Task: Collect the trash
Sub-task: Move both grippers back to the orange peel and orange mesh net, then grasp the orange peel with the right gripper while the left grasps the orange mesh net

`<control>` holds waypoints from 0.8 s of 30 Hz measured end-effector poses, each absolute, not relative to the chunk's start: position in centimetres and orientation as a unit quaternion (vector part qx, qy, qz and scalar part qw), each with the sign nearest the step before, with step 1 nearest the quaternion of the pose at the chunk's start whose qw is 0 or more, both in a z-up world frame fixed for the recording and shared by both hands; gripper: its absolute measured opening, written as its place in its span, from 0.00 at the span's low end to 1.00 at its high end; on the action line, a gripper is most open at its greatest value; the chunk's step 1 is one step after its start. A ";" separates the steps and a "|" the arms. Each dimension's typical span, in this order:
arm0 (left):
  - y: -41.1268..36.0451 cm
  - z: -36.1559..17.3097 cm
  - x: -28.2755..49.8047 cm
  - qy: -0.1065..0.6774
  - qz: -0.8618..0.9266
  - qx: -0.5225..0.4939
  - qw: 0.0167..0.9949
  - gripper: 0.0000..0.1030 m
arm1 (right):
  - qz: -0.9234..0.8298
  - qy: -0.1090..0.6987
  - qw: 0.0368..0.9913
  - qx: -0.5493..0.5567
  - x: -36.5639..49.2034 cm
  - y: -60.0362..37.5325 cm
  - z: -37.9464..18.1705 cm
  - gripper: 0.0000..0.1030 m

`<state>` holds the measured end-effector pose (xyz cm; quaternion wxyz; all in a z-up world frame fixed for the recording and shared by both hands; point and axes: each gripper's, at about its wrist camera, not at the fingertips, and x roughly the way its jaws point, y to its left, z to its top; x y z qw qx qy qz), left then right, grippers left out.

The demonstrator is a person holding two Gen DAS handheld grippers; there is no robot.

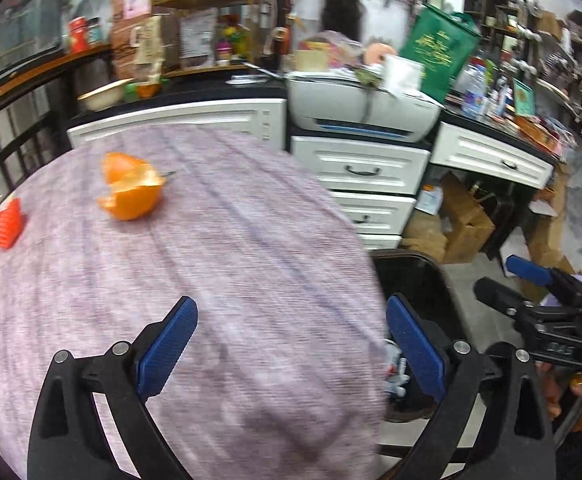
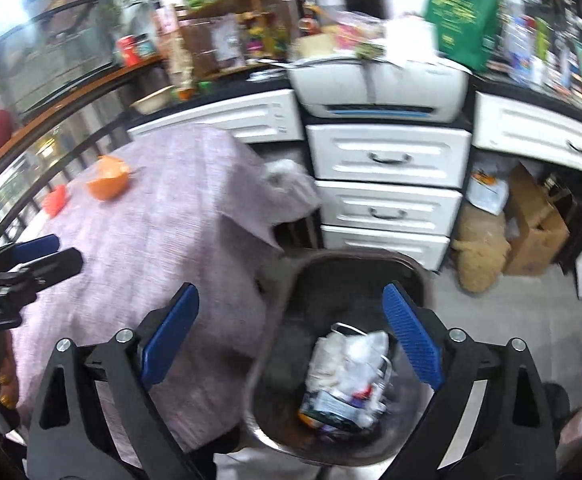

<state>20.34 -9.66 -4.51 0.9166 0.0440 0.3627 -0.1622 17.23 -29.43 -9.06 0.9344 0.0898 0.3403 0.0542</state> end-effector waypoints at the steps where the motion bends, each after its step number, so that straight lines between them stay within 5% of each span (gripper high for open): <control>1: -8.8 -4.5 20.5 0.362 -0.154 0.043 0.918 0.92 | 0.064 0.340 0.934 0.088 17.5 -28.8 -8.8 0.91; 24: 19.1 -5.9 33.8 0.415 0.095 -0.047 0.904 0.95 | 0.238 0.379 0.887 -0.114 34.2 -5.2 -7.7 0.92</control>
